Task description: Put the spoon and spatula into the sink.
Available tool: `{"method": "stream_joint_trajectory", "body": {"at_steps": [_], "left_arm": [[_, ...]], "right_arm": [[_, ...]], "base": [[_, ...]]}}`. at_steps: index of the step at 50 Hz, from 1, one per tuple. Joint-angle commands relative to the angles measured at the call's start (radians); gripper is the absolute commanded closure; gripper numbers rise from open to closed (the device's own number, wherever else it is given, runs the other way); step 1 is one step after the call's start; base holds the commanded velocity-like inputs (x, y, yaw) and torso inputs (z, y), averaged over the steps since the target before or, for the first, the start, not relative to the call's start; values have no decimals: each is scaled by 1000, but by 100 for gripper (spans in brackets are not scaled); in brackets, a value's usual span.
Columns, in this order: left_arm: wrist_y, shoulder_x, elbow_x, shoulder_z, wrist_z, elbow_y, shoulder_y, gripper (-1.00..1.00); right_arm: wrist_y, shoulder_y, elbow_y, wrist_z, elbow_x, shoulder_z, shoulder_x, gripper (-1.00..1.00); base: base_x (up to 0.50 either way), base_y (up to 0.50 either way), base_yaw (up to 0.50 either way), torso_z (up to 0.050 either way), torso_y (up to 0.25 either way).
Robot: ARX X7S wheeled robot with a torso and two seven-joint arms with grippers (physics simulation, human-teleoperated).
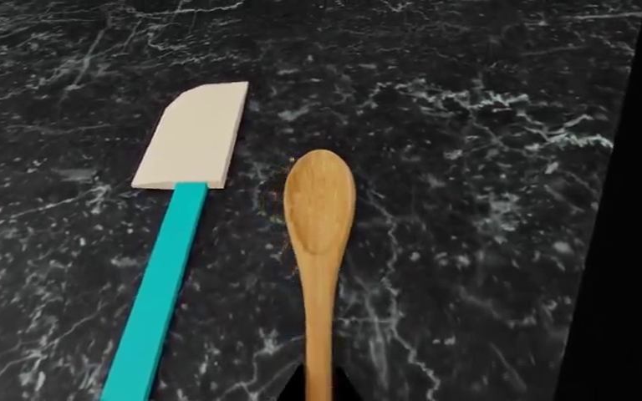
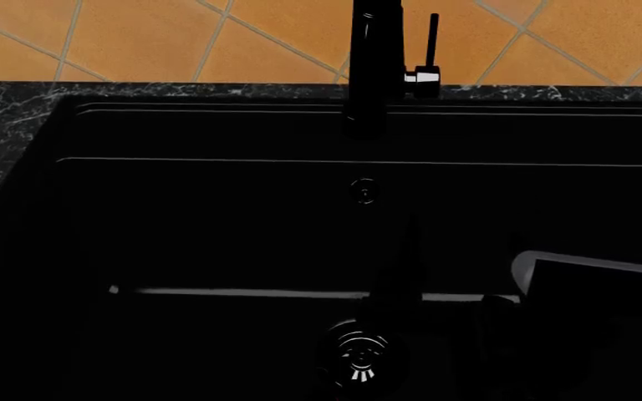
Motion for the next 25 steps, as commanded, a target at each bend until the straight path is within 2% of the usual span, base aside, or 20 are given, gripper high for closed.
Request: {"method": "stream_joint_trajectory", "body": {"at_steps": [1, 8, 16, 22, 25], "left_arm": [[-48, 3, -30, 87, 87, 54, 35, 100], [-105, -15, 5, 214, 143, 173, -8, 100], [-219, -46, 46, 377, 244, 279, -147, 100], [-229, -2, 161, 430, 377, 269, -222, 100], [-221, 18, 162, 449, 423, 243, -231, 100]], "right_arm": [[-6, -4, -3, 3, 7, -2, 5, -100], [-10, -7, -8, 4, 13, -2, 7, -100], [-12, -10, -14, 7, 18, -5, 9, -100], [-16, -12, -12, 8, 20, -5, 12, -100], [-21, -13, -9, 7, 20, -7, 13, -100]], "base": [[0, 0, 0, 0, 0], [0, 0, 0, 0, 0], [0, 0, 0, 0, 0], [0, 0, 0, 0, 0], [0, 0, 0, 0, 0]]}}
